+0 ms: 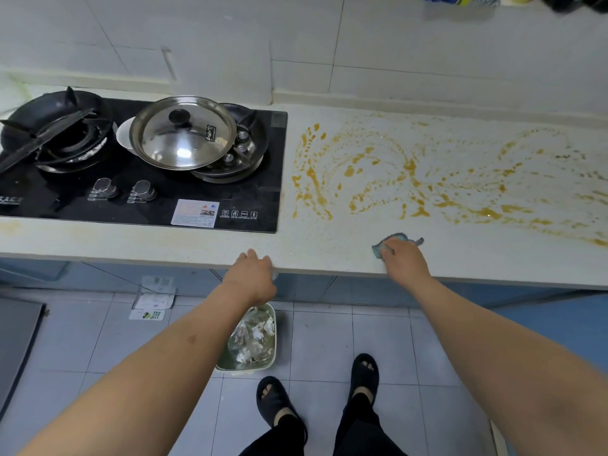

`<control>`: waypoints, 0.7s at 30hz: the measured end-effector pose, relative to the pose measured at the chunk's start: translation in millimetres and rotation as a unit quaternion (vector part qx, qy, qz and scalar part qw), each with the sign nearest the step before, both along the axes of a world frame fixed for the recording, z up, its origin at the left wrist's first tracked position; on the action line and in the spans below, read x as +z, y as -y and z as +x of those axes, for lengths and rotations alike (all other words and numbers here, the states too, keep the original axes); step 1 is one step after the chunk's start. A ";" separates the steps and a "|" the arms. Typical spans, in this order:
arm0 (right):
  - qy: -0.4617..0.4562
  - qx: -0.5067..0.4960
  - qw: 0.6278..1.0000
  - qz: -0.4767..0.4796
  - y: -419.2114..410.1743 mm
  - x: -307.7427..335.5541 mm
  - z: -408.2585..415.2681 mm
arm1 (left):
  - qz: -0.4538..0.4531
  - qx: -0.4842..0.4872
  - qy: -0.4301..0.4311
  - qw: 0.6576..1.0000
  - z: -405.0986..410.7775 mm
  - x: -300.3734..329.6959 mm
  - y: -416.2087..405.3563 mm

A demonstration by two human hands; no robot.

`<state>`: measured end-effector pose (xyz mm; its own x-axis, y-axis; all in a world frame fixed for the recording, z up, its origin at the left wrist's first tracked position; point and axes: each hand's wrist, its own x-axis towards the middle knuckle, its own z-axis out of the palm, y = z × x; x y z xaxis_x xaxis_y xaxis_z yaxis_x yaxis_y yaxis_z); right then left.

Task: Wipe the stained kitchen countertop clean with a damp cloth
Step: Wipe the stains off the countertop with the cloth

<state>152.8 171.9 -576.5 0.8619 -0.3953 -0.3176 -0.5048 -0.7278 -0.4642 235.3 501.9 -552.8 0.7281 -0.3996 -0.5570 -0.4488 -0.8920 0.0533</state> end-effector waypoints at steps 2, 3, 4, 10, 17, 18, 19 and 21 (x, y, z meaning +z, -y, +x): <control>-0.015 -0.091 0.993 0.077 -21.1 7.8 11.8 | -0.002 -0.003 0.000 1.000 -0.4 -0.2 -1.5; 0.000 -0.145 0.975 0.169 -32.3 12.3 18.9 | -0.004 -0.005 0.000 1.000 -0.5 -0.3 -1.9; 0.018 -0.205 0.939 0.274 -43.8 17.7 26.3 | -0.005 -0.005 -0.001 1.000 -0.5 -0.6 -2.1; 0.062 -0.286 0.838 0.460 -74.2 32.3 49.0 | -0.005 0.000 -0.010 1.000 2.3 -2.5 -1.6; 0.035 -0.134 0.989 -0.055 -17.2 14.7 28.0 | -0.004 -0.006 -0.002 1.000 1.5 -6.9 -4.1; 0.045 -0.090 0.991 -0.086 -14.7 12.6 26.8 | -0.004 -0.002 -0.004 1.000 1.2 -7.4 -3.9; 0.044 -0.029 0.994 -0.097 -14.9 10.5 26.6 | -0.005 0.001 -0.005 1.000 1.1 -7.7 -3.7; -0.003 0.083 0.991 -0.103 -22.2 3.2 27.7 | -0.006 0.004 -0.007 1.000 1.5 -7.9 -3.3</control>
<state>180.5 194.1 -573.3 0.9185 -0.3054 -0.2511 -0.3731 -0.8797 -0.2948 236.9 505.2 -560.8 0.7236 -0.4001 -0.5624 -0.4407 -0.8950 0.0697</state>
